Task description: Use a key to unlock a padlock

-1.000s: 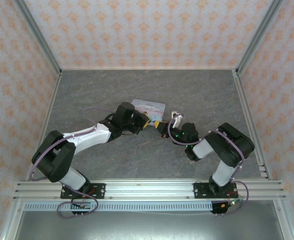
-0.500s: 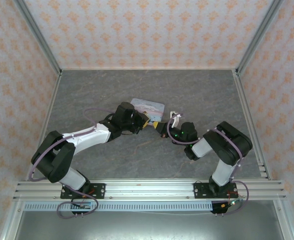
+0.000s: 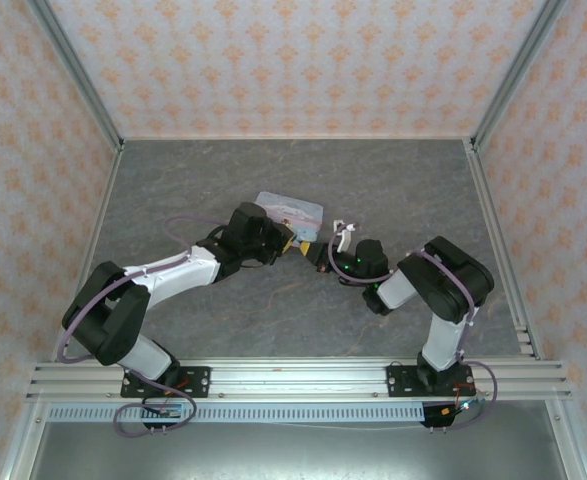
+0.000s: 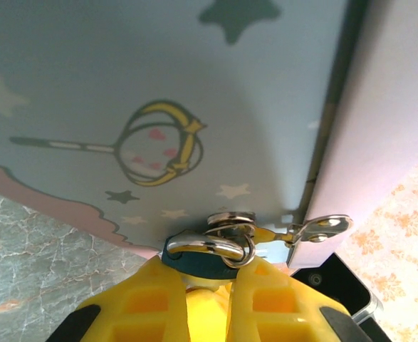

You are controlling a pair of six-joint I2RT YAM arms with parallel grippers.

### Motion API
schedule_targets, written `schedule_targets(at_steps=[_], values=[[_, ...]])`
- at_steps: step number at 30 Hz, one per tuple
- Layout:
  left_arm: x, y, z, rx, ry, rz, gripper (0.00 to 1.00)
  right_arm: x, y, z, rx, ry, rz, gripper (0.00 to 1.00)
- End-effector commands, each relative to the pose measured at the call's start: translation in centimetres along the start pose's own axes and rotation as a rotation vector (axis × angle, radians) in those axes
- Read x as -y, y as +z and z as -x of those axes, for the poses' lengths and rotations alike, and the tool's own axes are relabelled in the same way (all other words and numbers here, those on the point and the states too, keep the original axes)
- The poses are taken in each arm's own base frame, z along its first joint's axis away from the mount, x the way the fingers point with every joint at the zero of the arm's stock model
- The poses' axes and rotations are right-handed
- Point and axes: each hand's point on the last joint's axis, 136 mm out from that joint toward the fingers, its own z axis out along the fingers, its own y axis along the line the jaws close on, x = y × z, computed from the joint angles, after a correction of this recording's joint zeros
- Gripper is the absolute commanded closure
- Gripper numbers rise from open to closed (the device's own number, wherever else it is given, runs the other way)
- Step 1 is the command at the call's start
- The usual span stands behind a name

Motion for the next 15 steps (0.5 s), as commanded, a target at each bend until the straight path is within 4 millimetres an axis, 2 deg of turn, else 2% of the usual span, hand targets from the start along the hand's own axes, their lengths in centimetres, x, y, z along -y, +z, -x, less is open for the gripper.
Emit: schedule_targets(at_steps=[1, 11, 15], values=[[4.3, -1.0, -3.8, -0.148, 0.120, -0.121, 0.89, -3.6, 1.1, 1.9, 0.018, -0.060, 0.132, 1.00], [2.0, -0.1, -5.0, -0.212, 0.205, -0.047, 0.89, -3.9, 1.2, 3.2, 0.014, -0.110, 0.134, 1.00], [1.7, 0.1, -5.3, -0.233, 0.217, -0.034, 0.89, -3.0, 1.1, 3.9, 0.019, -0.127, 0.108, 1.00]])
